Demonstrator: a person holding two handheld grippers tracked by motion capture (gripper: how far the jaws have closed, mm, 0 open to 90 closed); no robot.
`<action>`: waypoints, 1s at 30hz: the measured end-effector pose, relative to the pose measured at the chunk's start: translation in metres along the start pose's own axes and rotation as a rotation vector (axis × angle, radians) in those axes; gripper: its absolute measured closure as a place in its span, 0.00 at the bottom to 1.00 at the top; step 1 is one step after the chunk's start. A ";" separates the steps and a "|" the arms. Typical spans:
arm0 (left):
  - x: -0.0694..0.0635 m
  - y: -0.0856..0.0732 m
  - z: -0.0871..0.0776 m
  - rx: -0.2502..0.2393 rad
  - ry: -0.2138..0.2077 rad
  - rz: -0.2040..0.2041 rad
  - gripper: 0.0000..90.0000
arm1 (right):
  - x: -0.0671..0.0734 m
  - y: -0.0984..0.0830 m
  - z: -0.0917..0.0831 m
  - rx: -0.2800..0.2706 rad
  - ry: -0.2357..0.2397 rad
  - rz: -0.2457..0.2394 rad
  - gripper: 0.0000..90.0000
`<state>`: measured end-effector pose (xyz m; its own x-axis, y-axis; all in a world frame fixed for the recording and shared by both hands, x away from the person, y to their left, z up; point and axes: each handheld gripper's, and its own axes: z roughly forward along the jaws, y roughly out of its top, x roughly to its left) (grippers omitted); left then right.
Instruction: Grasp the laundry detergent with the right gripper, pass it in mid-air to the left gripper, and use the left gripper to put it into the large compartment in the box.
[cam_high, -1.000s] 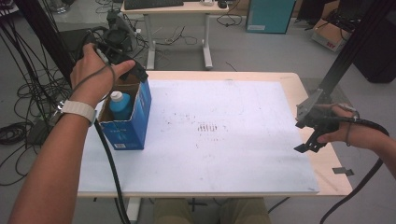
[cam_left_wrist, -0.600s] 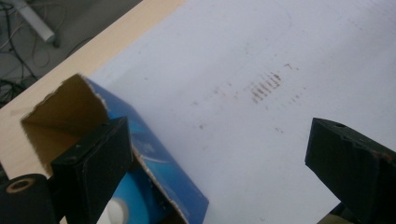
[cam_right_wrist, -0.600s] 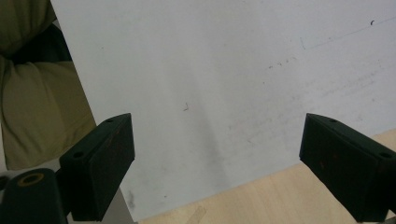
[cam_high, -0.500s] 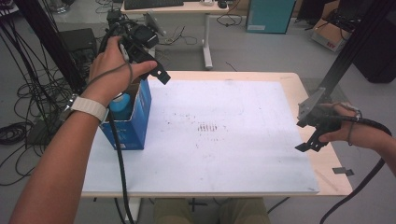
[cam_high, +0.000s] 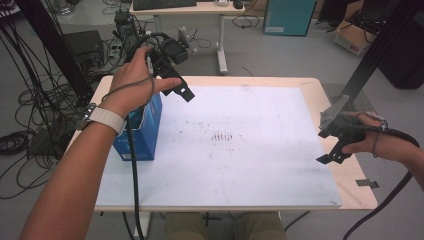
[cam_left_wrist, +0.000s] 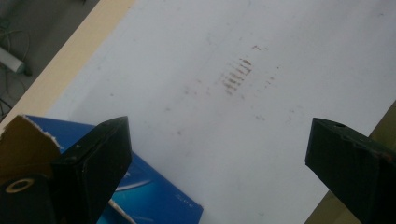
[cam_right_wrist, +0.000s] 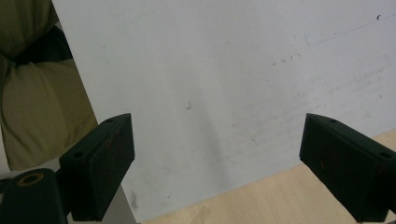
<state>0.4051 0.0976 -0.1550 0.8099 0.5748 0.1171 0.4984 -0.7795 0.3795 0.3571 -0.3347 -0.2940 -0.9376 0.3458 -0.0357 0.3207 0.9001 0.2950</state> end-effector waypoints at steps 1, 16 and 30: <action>-0.002 0.002 0.003 0.009 0.001 0.014 0.09 | 0.000 0.000 0.000 -0.002 0.002 0.001 0.11; -0.024 0.004 0.034 0.050 -0.031 0.083 0.09 | 0.002 0.006 -0.001 -0.007 0.000 -0.005 0.11; -0.031 0.004 0.053 0.065 -0.044 0.104 0.09 | 0.002 0.008 0.000 -0.012 0.000 -0.012 0.11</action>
<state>0.3983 0.0634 -0.2052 0.8703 0.4797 0.1116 0.4289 -0.8496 0.3070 0.3580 -0.3265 -0.2914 -0.9415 0.3348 -0.0395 0.3076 0.9010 0.3058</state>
